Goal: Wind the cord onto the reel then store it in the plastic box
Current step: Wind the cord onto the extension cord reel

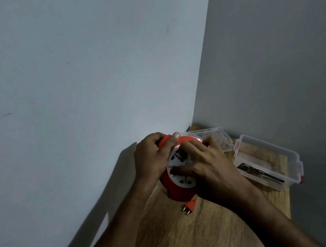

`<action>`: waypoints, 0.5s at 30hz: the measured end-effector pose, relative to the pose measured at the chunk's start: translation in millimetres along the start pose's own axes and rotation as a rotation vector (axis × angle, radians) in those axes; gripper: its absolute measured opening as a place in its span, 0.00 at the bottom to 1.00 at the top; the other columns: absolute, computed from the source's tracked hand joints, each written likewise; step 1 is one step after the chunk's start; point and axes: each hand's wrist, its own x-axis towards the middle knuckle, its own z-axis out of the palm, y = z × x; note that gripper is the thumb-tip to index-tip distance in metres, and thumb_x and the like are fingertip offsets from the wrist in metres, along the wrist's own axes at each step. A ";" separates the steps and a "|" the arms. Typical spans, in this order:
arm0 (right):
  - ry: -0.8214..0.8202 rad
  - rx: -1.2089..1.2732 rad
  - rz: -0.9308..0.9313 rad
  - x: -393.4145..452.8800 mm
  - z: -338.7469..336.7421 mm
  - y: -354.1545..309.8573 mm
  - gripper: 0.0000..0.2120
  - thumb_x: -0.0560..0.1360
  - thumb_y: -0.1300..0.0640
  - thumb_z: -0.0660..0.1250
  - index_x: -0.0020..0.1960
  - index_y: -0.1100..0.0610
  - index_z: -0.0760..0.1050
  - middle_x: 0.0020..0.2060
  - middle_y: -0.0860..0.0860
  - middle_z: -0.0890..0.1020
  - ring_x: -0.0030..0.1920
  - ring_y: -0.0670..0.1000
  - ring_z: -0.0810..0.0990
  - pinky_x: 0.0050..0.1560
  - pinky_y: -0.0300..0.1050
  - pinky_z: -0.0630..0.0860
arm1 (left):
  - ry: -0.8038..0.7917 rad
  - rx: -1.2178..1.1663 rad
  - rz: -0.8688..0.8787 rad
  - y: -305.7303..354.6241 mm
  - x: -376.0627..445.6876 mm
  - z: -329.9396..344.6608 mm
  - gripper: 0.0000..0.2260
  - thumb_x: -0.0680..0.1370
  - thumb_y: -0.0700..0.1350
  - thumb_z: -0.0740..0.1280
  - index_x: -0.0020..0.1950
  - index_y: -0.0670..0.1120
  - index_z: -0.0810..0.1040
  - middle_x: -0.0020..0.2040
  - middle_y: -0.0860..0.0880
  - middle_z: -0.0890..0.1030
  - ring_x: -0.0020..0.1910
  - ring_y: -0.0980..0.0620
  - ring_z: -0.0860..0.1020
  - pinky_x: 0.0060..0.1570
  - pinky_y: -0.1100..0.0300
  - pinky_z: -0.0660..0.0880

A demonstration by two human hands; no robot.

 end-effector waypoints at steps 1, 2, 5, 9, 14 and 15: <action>0.024 0.000 0.017 -0.7 1.4 0.8 0.25 0.65 0.43 0.73 0.62 0.43 0.79 0.60 0.52 0.75 0.59 0.54 0.74 0.54 0.56 0.71 | 0.001 0.002 -0.003 -0.4 0.2 0.0 0.19 0.76 0.67 0.69 0.45 0.52 0.85 0.39 0.56 0.86 0.40 0.59 0.84 0.47 0.52 0.84; 0.046 0.011 0.051 -1.5 2.8 0.6 0.27 0.65 0.42 0.73 0.63 0.45 0.79 0.57 0.52 0.77 0.56 0.54 0.76 0.53 0.55 0.73 | 0.002 0.001 -0.005 -0.6 0.3 -0.3 0.20 0.76 0.67 0.68 0.45 0.52 0.85 0.39 0.56 0.86 0.40 0.59 0.84 0.47 0.52 0.84; 0.113 0.117 0.248 -2.2 5.2 -8.4 0.29 0.62 0.42 0.75 0.62 0.49 0.81 0.50 0.51 0.84 0.48 0.55 0.83 0.48 0.51 0.79 | 0.007 -0.002 -0.004 1.3 0.1 -0.1 0.23 0.73 0.70 0.66 0.44 0.52 0.85 0.38 0.57 0.86 0.40 0.60 0.84 0.46 0.54 0.83; 0.143 0.227 0.434 2.7 5.9 -22.9 0.26 0.64 0.42 0.72 0.58 0.54 0.82 0.42 0.51 0.87 0.40 0.53 0.85 0.42 0.48 0.82 | -0.016 0.006 -0.011 1.7 0.4 2.5 0.21 0.74 0.69 0.68 0.44 0.51 0.85 0.38 0.57 0.86 0.40 0.58 0.84 0.46 0.53 0.83; 0.163 0.136 0.387 -5.0 5.0 -25.9 0.26 0.70 0.41 0.73 0.64 0.53 0.79 0.51 0.52 0.86 0.48 0.54 0.85 0.51 0.51 0.80 | 0.028 0.011 -0.035 -1.5 0.2 0.2 0.17 0.78 0.64 0.69 0.47 0.51 0.85 0.40 0.57 0.86 0.40 0.57 0.85 0.43 0.59 0.83; 0.208 0.118 0.340 -6.8 2.5 -24.6 0.24 0.71 0.42 0.71 0.63 0.53 0.78 0.52 0.52 0.85 0.50 0.54 0.83 0.53 0.52 0.79 | 0.029 0.003 -0.040 -1.3 1.3 -1.4 0.17 0.78 0.64 0.69 0.47 0.51 0.86 0.39 0.56 0.86 0.39 0.57 0.85 0.43 0.58 0.83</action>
